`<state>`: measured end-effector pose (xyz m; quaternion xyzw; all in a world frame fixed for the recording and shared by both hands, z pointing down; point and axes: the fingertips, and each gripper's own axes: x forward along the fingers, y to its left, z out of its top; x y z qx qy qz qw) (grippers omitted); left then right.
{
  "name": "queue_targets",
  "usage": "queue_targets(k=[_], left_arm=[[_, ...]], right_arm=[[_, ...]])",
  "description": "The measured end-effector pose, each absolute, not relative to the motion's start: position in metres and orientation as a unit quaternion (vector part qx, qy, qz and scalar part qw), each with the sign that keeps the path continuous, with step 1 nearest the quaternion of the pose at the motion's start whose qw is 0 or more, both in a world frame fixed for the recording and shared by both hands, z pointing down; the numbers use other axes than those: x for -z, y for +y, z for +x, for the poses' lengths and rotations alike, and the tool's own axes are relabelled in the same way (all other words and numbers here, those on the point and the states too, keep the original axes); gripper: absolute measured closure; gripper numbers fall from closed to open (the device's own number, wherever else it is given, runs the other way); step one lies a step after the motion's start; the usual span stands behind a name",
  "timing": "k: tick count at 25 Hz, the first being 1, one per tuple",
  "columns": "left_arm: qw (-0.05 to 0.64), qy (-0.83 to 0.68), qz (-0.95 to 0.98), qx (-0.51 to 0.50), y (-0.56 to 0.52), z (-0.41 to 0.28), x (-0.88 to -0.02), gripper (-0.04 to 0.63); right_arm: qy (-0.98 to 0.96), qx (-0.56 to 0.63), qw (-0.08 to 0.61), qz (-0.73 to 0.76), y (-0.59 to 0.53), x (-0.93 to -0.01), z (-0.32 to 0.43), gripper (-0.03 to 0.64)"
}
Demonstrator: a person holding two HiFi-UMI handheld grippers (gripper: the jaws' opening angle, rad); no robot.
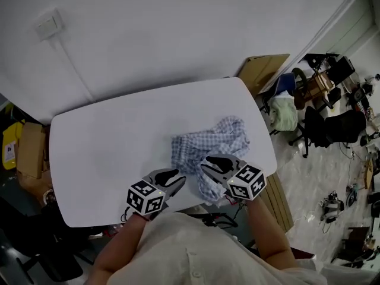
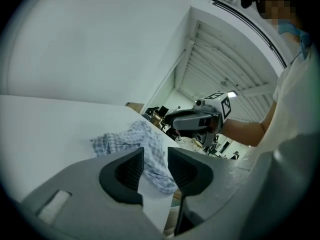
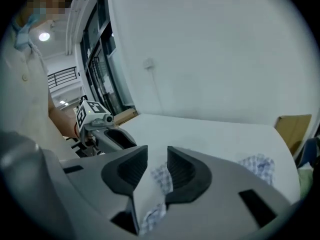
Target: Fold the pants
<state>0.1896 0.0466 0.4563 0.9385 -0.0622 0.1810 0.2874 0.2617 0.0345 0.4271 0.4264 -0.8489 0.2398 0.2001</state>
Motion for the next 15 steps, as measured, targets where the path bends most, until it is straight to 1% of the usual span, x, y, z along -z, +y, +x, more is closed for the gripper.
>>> queue_targets(k=[4, 9, 15], left_arm=[[0.298, -0.092, 0.931, -0.191, 0.028, 0.206, -0.466, 0.448], [0.312, -0.129, 0.919, -0.203, 0.009, 0.217, -0.484, 0.439], [0.337, -0.173, 0.900, -0.217, -0.013, 0.217, -0.510, 0.428]], right_arm=[[-0.863, -0.231, 0.250, 0.373, 0.000, -0.443, 0.266, 0.481], [-0.873, -0.212, 0.324, 0.298, -0.034, -0.470, 0.267, 0.440], [-0.868, -0.185, 0.407, 0.215, -0.068, -0.505, 0.262, 0.410]])
